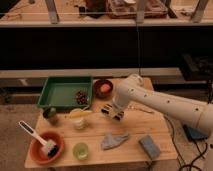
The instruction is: Place eraser in table surface
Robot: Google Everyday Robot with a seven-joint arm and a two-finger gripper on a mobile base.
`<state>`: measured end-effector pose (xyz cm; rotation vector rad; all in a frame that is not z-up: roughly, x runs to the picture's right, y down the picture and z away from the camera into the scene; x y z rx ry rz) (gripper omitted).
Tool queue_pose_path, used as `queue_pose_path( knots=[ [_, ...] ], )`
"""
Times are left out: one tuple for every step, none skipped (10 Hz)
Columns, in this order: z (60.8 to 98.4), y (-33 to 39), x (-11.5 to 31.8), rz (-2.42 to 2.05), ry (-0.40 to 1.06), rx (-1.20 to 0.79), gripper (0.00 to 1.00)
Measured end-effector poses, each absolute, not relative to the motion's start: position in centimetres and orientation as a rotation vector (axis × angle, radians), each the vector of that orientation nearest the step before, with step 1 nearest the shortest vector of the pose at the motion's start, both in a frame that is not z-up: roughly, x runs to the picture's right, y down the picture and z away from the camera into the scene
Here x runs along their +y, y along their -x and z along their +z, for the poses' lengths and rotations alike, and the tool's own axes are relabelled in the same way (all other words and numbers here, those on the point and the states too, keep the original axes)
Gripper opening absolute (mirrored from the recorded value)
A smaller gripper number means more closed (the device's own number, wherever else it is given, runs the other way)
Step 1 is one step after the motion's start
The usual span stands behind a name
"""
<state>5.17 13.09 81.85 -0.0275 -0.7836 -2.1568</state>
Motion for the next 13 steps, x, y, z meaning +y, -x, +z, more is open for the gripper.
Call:
queue_pose_path(
  knots=[
    [81.9, -4.7, 13.0, -2.167, 0.004, -0.787, 0.66],
    [82.0, -4.6, 12.7, -2.172, -0.01, -0.783, 0.75],
    [82.1, -4.5, 12.6, -2.177, -0.016, -0.781, 0.79],
    [82.3, -4.2, 12.5, -2.181, -0.019, -0.782, 0.8],
    [82.5, -3.9, 12.5, -2.18, -0.018, -0.787, 0.8],
    [82.8, -4.0, 12.5, -2.171, -0.01, -0.796, 0.8],
    [83.2, -3.9, 12.4, -2.169, 0.007, -0.805, 0.8],
    [83.4, -3.6, 12.3, -2.171, 0.025, -0.813, 0.8],
    [83.6, -3.3, 12.2, -2.171, 0.04, -0.819, 0.8],
    [83.7, -3.3, 12.0, -2.169, 0.051, -0.819, 0.8],
    [83.7, -3.2, 11.7, -2.164, 0.057, -0.814, 0.8],
    [83.6, -2.9, 10.7, -2.151, 0.074, -0.803, 0.8],
    [83.7, -2.8, 10.1, -2.136, 0.1, -0.798, 0.8]
  ],
)
